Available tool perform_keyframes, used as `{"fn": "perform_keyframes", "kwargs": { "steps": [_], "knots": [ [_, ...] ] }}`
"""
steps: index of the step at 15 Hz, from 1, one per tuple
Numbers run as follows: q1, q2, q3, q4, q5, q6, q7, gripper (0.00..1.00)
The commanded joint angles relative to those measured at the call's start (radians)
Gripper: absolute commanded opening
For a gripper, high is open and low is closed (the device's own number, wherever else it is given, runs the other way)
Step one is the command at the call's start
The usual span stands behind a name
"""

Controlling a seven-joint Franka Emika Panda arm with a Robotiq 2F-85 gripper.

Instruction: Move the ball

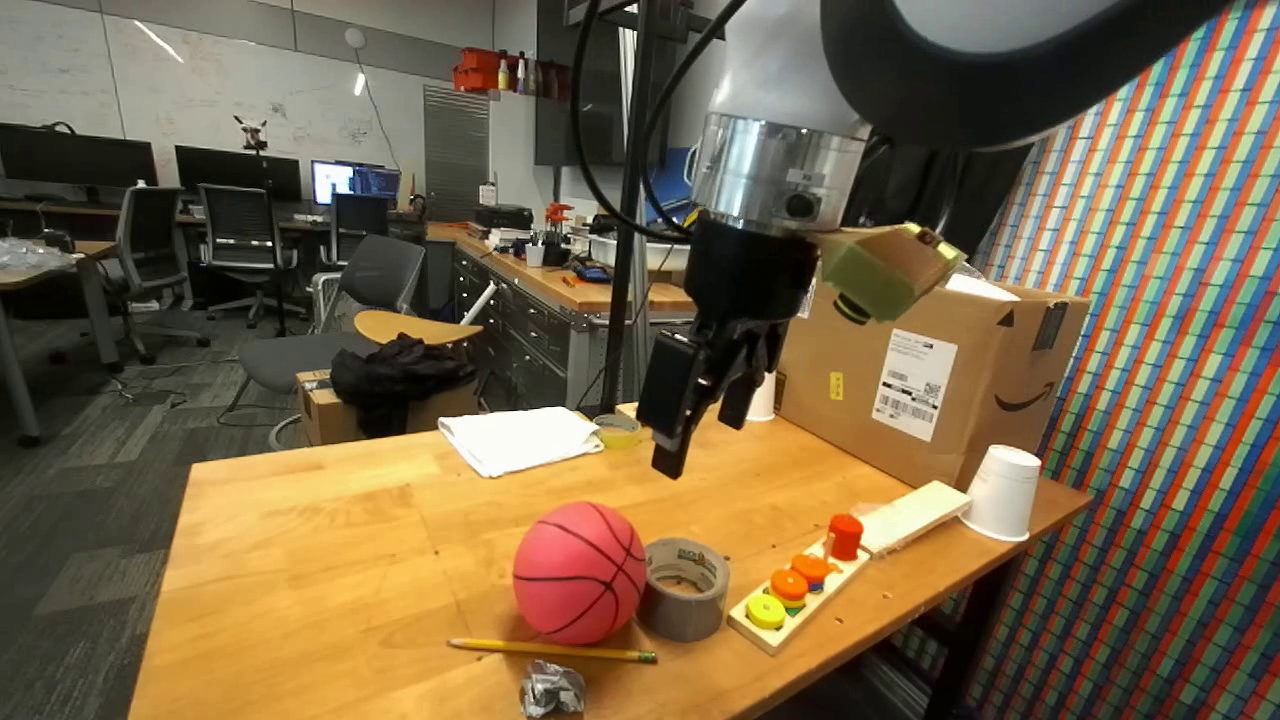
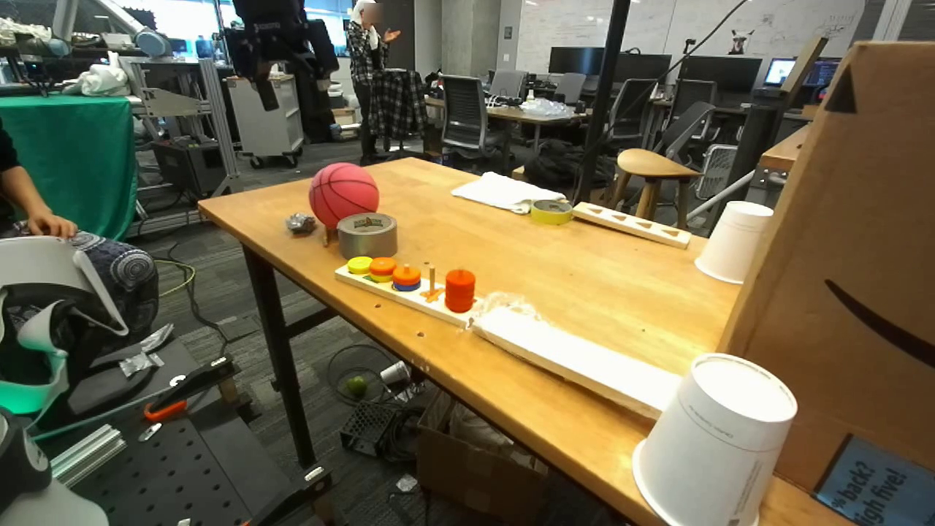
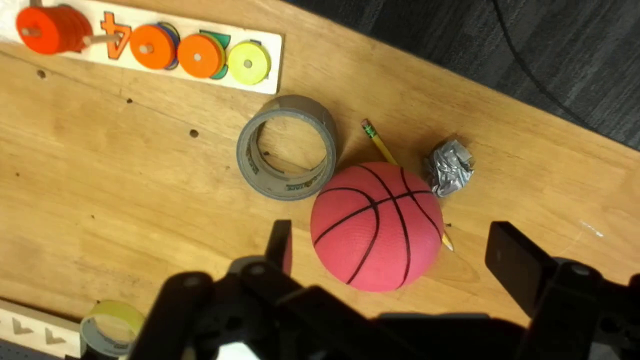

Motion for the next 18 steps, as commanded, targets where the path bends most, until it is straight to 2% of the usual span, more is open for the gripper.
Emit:
{"fn": "perform_keyframes", "kwargs": {
  "steps": [1, 7, 12, 15, 18],
  "knots": [
    [0.037, 0.051, 0.007, 0.034, -0.066, 0.081, -0.097, 1.0],
    [0.095, 0.223, 0.009, 0.151, -0.12, 0.177, -0.297, 1.0],
    [0.165, 0.417, 0.038, 0.283, -0.062, 0.242, -0.476, 1.0],
    [0.182, 0.507, 0.062, 0.342, -0.012, 0.244, -0.622, 1.0],
    [0.164, 0.556, 0.086, 0.389, 0.015, 0.176, -0.799, 1.0]
  ]
}}
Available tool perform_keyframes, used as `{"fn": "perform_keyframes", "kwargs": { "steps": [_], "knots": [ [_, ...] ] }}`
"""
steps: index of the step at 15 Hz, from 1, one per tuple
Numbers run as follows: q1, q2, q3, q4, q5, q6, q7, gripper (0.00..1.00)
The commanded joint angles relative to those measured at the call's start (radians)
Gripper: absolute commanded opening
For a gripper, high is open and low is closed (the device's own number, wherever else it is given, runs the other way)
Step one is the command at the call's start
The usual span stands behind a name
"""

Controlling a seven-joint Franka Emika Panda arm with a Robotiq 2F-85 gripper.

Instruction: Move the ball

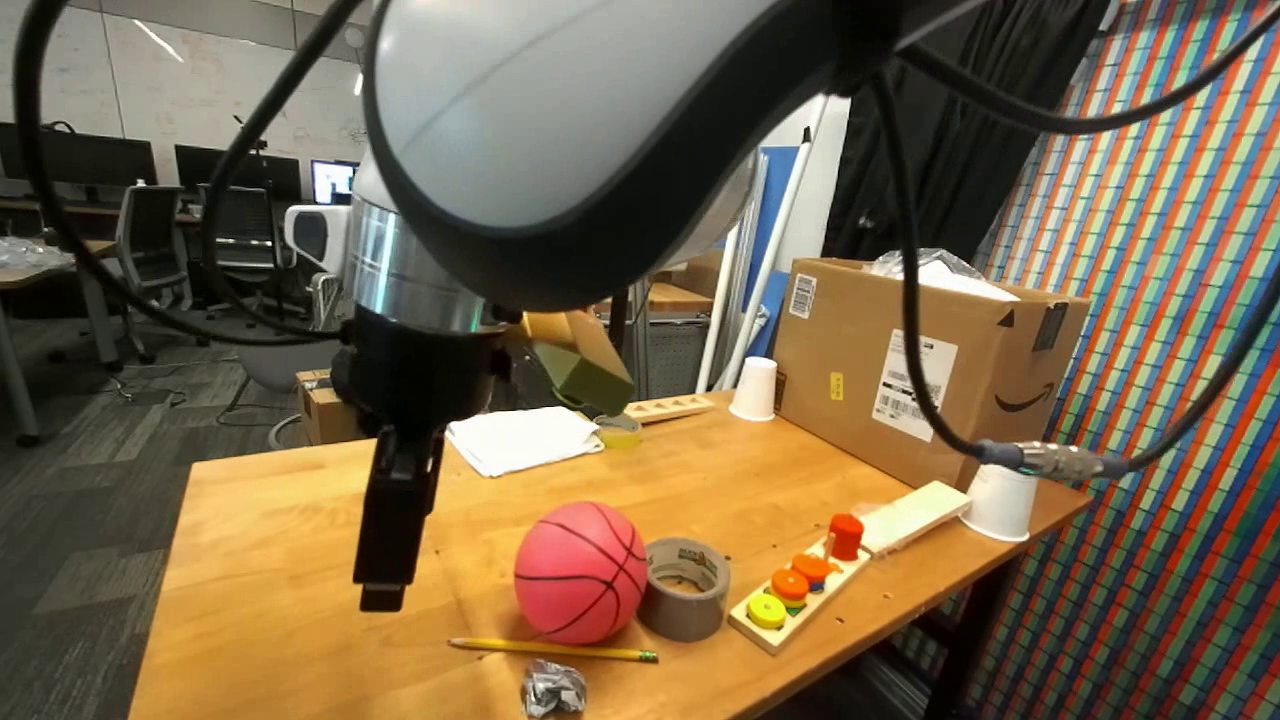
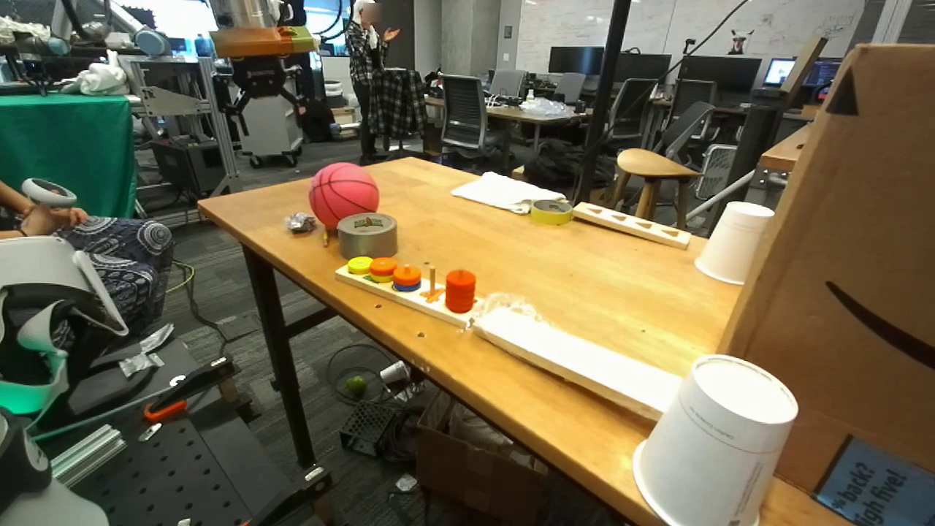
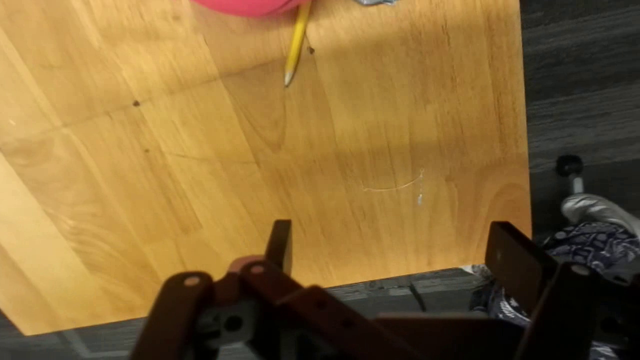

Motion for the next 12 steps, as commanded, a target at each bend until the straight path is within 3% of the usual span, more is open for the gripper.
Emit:
{"fn": "perform_keyframes", "kwargs": {
  "steps": [1, 7, 10, 12],
  "knots": [
    [-0.026, 0.065, 0.02, 0.09, 0.03, -0.087, -0.22, 1.0],
    [-0.092, 0.078, -0.006, 0.11, -0.041, -0.297, -0.549, 1.0],
    [-0.114, 0.089, -0.009, 0.099, -0.062, -0.335, -0.712, 1.0],
    [-0.122, 0.087, -0.003, 0.072, -0.013, -0.326, -0.798, 1.0]
  ]
}}
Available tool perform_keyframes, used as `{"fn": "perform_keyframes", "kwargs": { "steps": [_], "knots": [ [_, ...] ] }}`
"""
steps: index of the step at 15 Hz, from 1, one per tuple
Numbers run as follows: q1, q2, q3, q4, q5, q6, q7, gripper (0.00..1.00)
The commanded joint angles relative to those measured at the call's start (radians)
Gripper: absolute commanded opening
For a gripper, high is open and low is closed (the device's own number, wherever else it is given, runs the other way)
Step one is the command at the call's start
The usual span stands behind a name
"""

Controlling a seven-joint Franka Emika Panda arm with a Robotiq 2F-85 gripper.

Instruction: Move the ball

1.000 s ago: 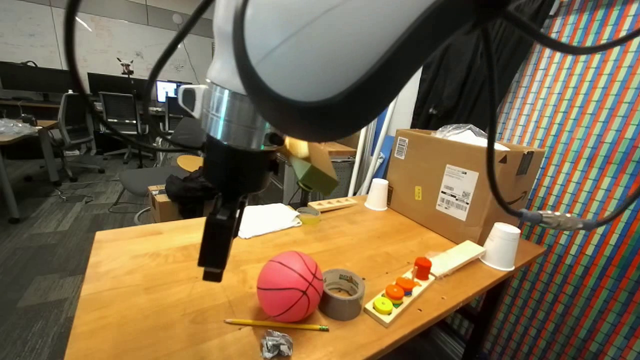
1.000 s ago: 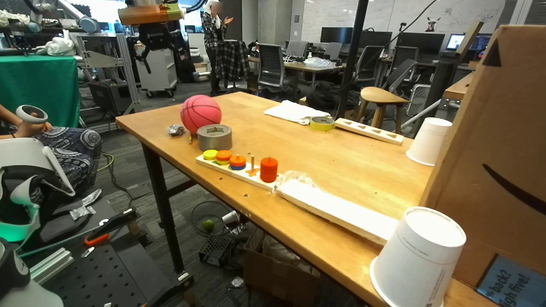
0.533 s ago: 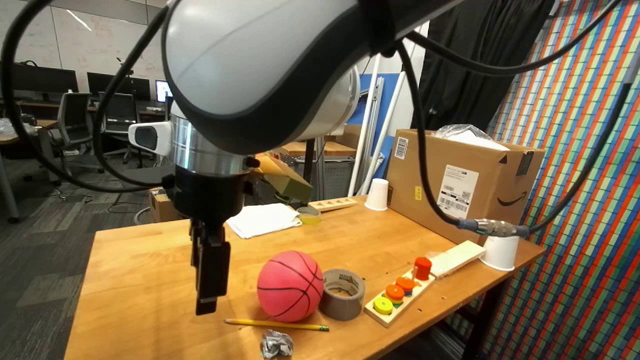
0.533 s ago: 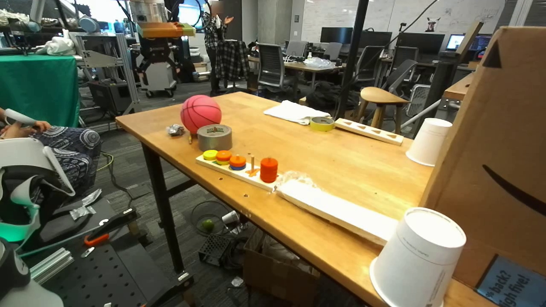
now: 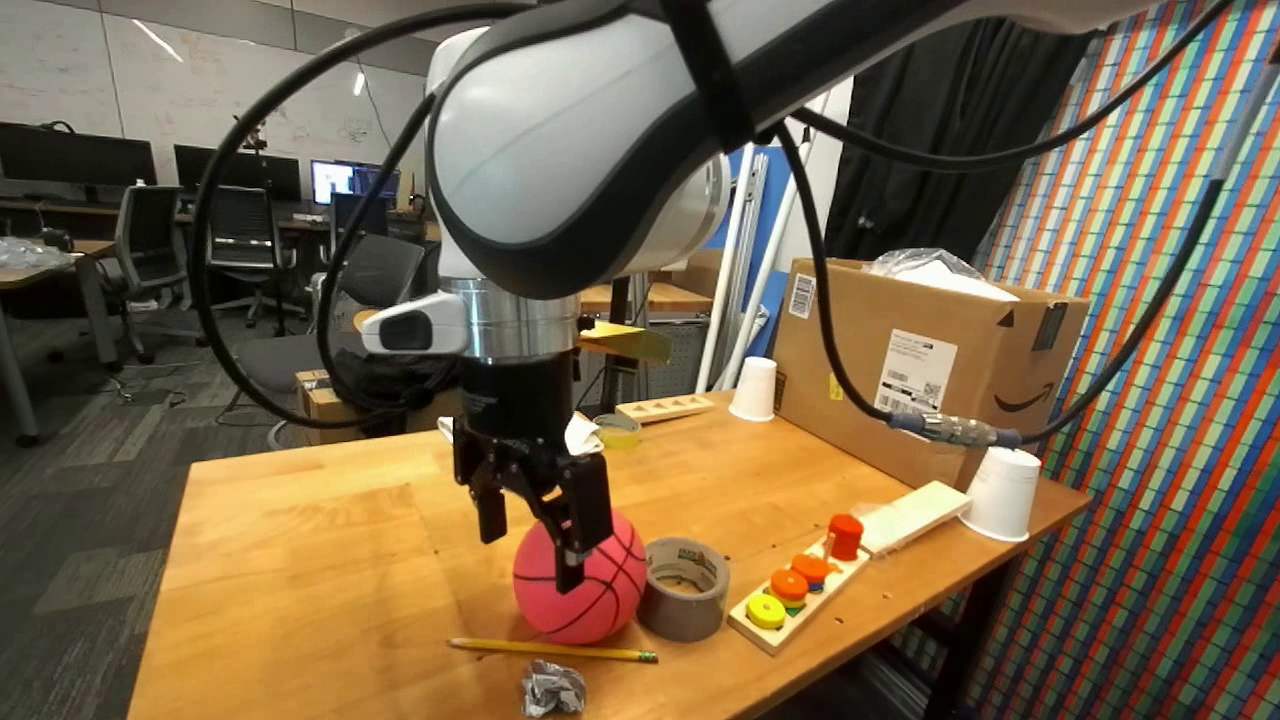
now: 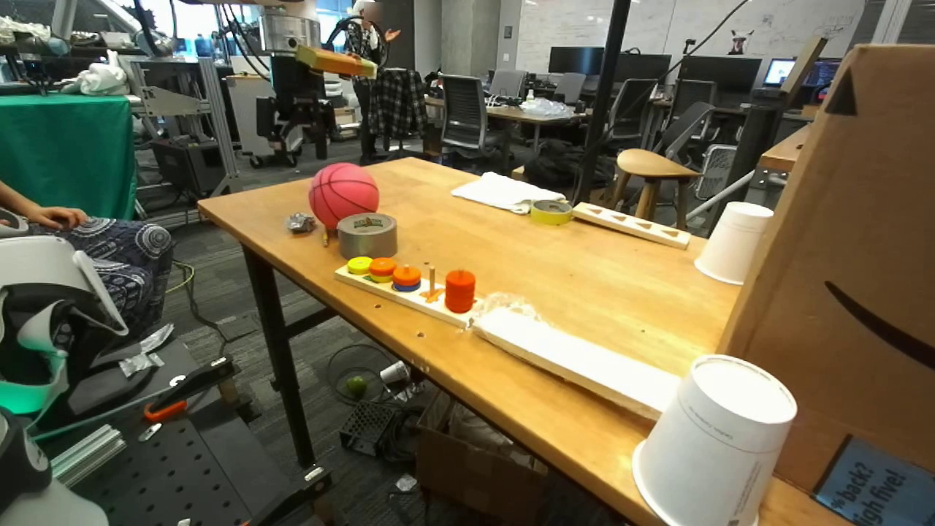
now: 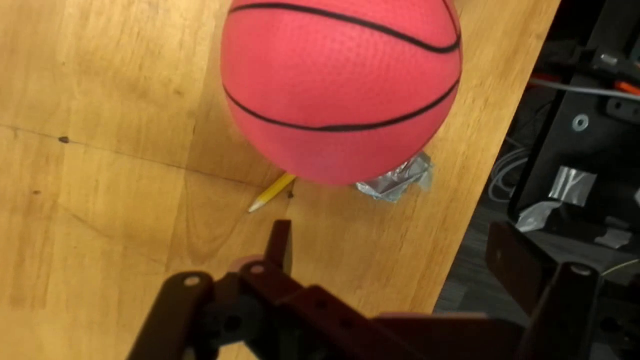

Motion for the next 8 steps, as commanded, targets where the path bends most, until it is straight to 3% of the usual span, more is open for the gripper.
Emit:
{"fn": "perform_keyframes", "kwargs": {
  "steps": [1, 8],
  "knots": [
    [-0.009, 0.005, 0.01, -0.018, 0.058, -0.017, -0.153, 1.0],
    [-0.021, 0.002, 0.009, -0.121, 0.165, 0.024, -0.307, 1.0]
  ]
}}
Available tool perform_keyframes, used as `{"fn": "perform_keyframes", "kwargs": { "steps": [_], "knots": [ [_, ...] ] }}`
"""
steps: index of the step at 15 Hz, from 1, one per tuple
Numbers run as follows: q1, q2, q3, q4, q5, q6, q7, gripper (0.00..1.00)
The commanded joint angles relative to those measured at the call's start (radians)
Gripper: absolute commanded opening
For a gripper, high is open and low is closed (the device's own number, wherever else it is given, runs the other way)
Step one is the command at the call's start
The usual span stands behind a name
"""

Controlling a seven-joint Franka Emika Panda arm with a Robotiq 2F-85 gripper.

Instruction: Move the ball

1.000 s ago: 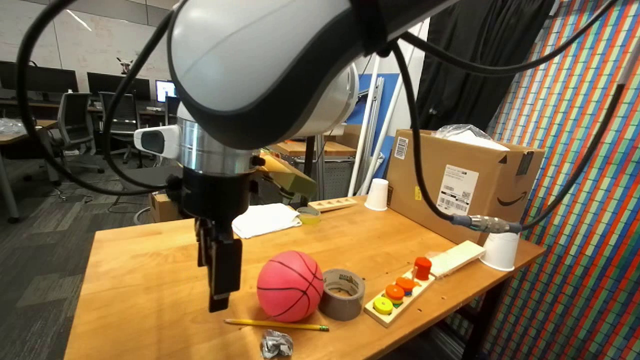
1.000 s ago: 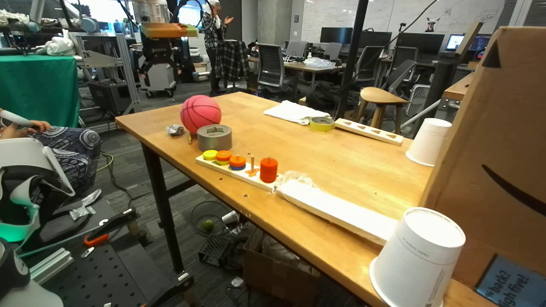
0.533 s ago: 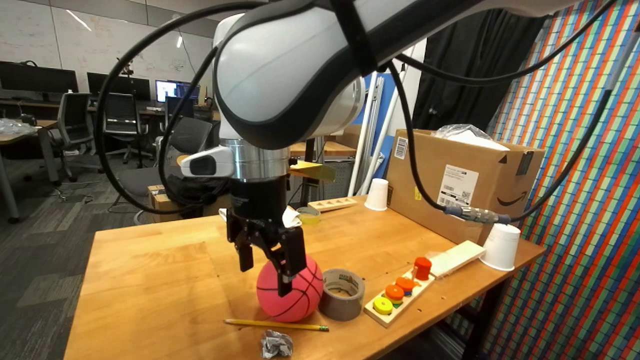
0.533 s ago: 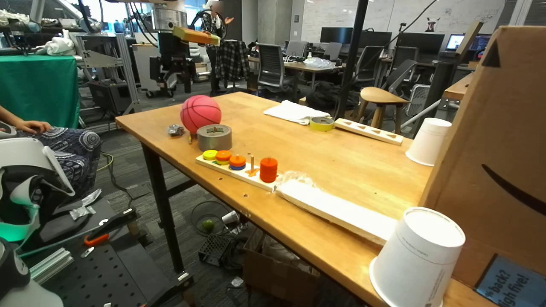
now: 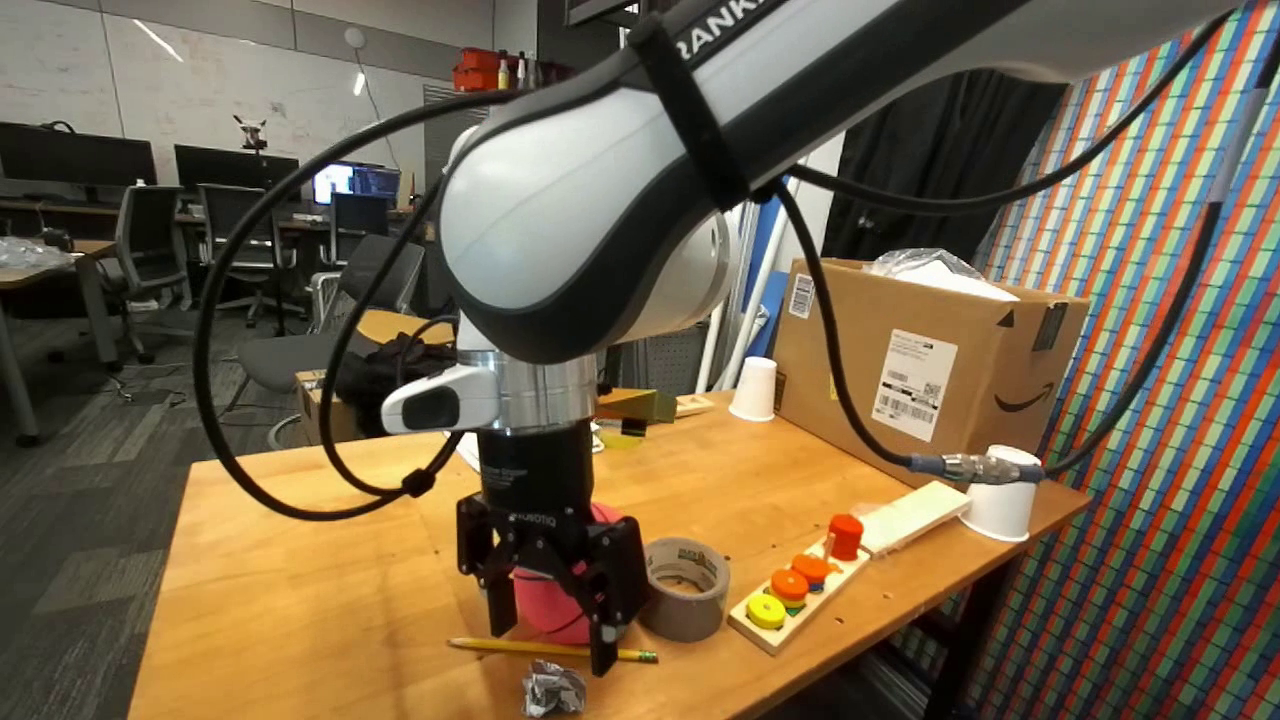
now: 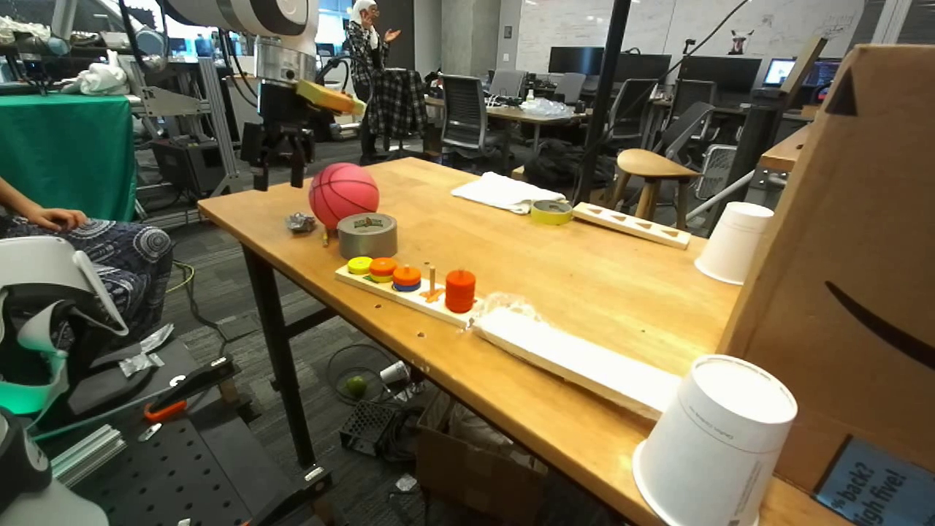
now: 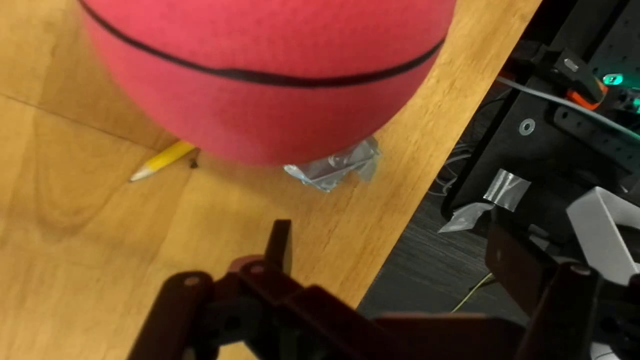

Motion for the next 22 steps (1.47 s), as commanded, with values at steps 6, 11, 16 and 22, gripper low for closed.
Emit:
{"fn": "perform_keyframes", "kwargs": {
  "steps": [6, 11, 16, 22],
  "knots": [
    [-0.037, -0.019, -0.039, -0.093, -0.053, 0.179, -0.053, 1.0],
    [-0.094, -0.109, -0.107, -0.039, -0.101, 0.228, 0.028, 1.0],
    [-0.127, -0.177, -0.16, -0.05, -0.196, 0.338, 0.196, 1.0],
    [-0.107, -0.199, -0.136, -0.102, -0.387, 0.402, 0.659, 1.0]
  ]
}}
